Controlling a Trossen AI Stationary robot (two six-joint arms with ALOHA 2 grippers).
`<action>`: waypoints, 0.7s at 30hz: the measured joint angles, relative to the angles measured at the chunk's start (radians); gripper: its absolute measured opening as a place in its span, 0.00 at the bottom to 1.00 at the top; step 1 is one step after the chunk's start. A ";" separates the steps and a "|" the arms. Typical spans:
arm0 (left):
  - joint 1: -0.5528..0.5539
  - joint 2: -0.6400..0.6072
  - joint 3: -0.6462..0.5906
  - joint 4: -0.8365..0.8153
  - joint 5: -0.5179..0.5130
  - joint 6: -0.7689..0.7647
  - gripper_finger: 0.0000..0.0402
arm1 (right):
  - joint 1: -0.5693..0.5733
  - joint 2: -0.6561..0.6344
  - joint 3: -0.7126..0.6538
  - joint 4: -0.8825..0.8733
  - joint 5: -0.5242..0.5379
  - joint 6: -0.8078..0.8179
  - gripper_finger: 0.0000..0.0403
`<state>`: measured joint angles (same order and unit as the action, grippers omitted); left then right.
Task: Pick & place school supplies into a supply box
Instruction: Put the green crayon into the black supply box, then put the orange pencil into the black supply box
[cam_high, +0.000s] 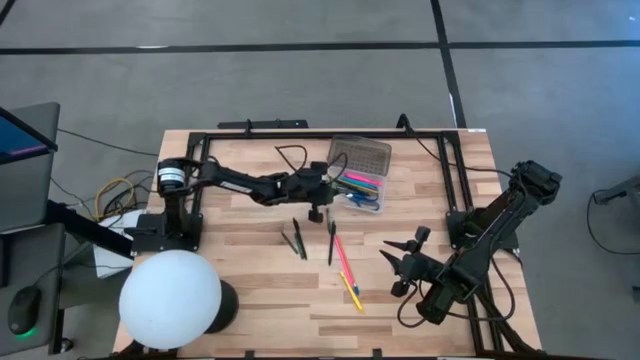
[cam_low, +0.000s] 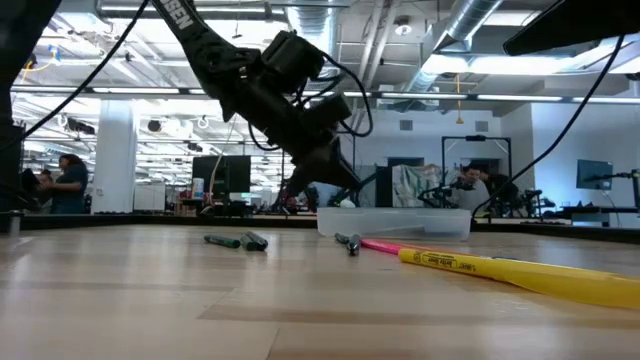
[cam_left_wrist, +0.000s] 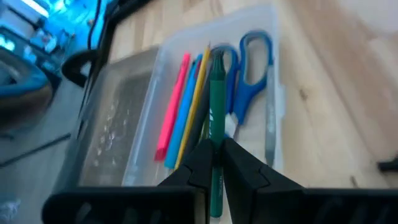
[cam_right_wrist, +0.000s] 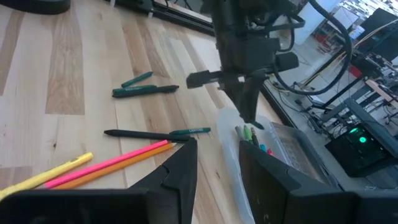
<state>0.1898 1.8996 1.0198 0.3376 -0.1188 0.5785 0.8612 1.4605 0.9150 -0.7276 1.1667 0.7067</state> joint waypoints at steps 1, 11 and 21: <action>0.005 0.000 0.000 -0.006 -0.002 -0.011 0.04 | 0.000 0.000 0.000 0.001 0.000 0.000 0.27; 0.025 0.000 0.000 -0.001 -0.001 -0.047 0.24 | 0.000 0.000 0.000 0.003 0.000 0.000 0.27; -0.011 -0.063 0.000 -0.076 -0.064 0.008 0.33 | -0.063 0.000 0.000 0.018 -0.014 0.001 0.27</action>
<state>0.1787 1.8370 1.0195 0.2618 -0.1825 0.5865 0.7978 1.4605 0.9146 -0.7092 1.1526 0.7074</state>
